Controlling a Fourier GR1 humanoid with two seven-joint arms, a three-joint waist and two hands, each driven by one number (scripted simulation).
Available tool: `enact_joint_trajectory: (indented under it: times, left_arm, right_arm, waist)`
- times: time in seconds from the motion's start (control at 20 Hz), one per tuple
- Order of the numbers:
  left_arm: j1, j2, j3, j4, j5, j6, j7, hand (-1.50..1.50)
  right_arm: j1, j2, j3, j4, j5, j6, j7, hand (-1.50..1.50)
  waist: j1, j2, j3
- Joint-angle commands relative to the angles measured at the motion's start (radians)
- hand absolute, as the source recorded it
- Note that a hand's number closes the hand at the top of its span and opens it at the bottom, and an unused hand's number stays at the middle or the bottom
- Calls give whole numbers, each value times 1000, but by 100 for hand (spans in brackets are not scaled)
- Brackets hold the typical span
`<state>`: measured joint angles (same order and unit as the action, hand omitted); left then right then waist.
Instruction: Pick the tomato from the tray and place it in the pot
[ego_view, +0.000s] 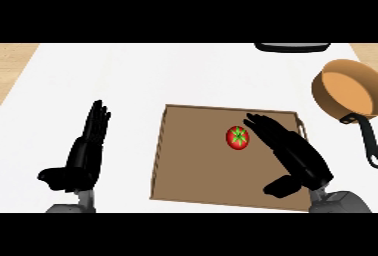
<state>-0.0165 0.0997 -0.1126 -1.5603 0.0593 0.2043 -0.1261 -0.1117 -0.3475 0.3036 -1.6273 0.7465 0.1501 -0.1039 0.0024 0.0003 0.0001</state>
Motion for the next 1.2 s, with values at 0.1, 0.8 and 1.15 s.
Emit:
enact_joint_trajectory:
  times: [0.1,0.8,1.15]
  left_arm:
    - [46,-23,11,-11,-18,-13,-36,0]
    - [-24,-26,76,62,-18,-67,-42,0]
    - [72,-33,39,-6,-36,-73,-60,0]
  right_arm:
    - [-3,83,-5,4,59,22,19,-150]
    - [-117,181,-82,306,169,-72,-121,-150]
    - [-130,221,-94,383,240,-319,-241,150]
  waist:
    - [-1,-1,0]
    - [-1,0,0]
    - [6,1,0]
